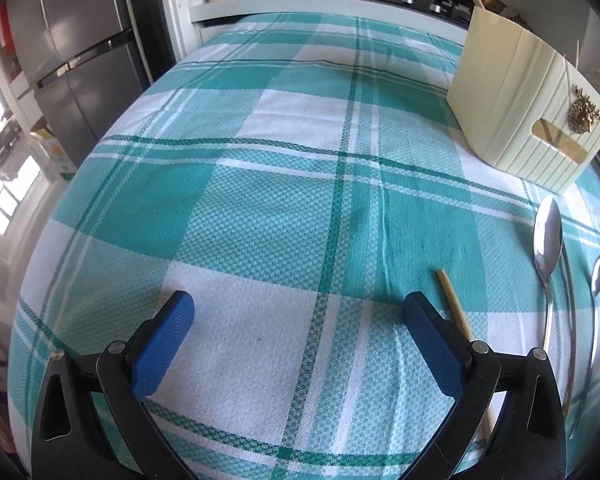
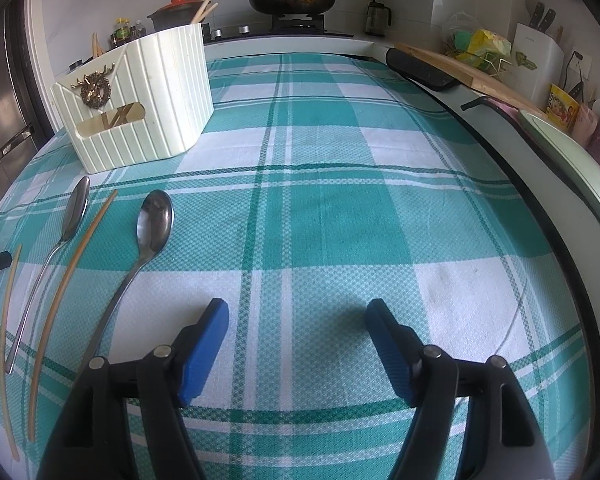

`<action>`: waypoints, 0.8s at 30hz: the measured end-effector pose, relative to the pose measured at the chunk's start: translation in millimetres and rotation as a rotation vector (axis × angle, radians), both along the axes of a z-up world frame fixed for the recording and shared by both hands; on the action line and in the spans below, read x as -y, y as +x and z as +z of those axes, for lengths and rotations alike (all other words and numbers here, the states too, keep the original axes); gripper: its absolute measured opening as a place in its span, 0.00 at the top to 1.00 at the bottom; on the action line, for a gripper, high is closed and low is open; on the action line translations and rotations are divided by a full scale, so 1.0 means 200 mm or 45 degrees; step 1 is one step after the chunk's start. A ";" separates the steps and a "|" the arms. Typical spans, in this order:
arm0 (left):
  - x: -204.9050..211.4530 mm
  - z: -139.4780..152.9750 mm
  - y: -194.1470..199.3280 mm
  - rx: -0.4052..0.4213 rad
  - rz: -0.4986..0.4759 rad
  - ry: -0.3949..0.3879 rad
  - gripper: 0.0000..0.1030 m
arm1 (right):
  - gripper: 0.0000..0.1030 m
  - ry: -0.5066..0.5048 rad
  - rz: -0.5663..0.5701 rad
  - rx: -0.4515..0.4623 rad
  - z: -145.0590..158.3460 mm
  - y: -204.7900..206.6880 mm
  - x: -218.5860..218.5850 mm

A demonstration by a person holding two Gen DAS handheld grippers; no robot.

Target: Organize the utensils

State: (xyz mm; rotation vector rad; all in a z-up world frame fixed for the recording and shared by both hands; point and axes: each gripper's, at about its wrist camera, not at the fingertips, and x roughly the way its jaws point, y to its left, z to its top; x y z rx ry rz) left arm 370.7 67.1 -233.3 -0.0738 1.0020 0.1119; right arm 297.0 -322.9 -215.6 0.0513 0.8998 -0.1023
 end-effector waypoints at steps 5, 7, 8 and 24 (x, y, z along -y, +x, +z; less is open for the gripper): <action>0.00 0.00 -0.03 0.016 0.047 -0.013 0.00 | 0.29 0.000 0.000 0.000 0.00 0.00 0.00; 0.00 0.00 -0.05 0.074 0.086 -0.012 0.00 | 0.29 -0.001 -0.001 0.000 0.00 0.00 0.00; 0.00 0.00 -0.05 0.078 0.100 -0.006 0.00 | 0.29 -0.001 -0.001 -0.001 0.00 0.00 0.00; -0.04 0.00 0.09 0.080 0.139 -0.003 0.00 | 0.12 0.014 -0.050 -0.020 -0.01 0.03 0.03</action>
